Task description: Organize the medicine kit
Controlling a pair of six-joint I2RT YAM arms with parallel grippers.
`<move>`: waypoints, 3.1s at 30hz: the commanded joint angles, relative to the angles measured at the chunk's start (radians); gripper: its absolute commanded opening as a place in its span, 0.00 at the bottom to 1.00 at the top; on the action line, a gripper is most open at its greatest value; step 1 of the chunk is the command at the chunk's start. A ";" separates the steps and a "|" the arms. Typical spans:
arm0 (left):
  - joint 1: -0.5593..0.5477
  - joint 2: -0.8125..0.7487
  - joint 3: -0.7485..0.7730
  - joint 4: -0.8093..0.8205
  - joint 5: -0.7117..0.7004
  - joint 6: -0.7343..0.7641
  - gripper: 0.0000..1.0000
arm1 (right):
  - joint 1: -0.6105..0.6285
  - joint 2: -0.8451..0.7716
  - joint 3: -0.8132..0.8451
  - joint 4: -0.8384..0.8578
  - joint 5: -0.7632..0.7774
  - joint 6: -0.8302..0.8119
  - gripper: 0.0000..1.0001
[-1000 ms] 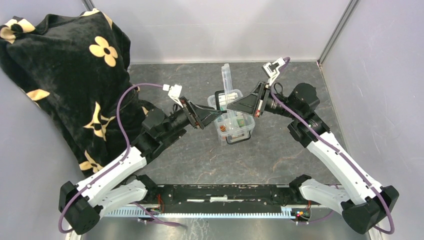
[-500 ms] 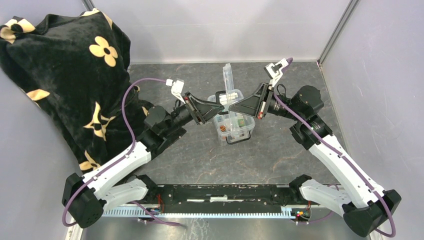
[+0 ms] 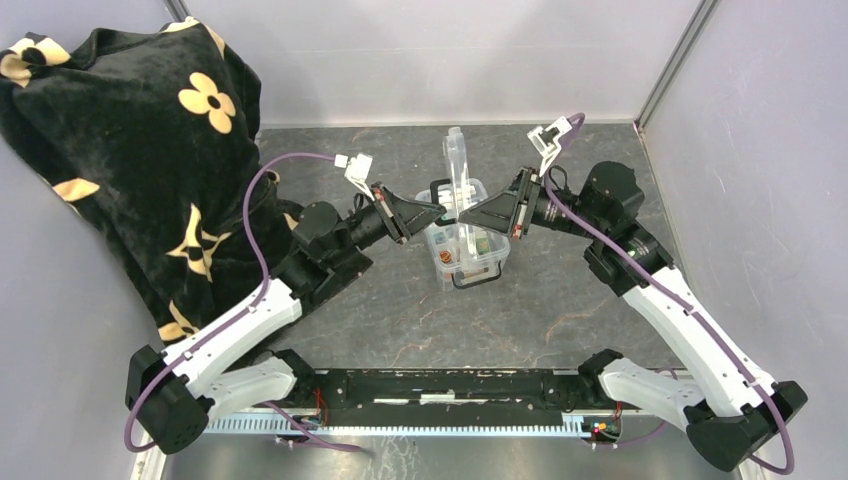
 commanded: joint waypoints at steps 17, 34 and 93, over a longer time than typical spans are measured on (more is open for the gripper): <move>-0.002 -0.029 0.394 -0.800 -0.415 0.181 0.02 | -0.011 -0.041 0.161 -0.639 1.040 -0.588 0.43; -0.002 -0.106 0.418 -0.987 -0.542 0.250 0.02 | -0.221 0.200 -0.306 -0.237 0.575 -0.623 0.48; -0.002 0.657 0.878 -1.201 -0.232 0.423 0.02 | -0.073 -0.269 -0.516 -0.505 0.797 -0.629 0.48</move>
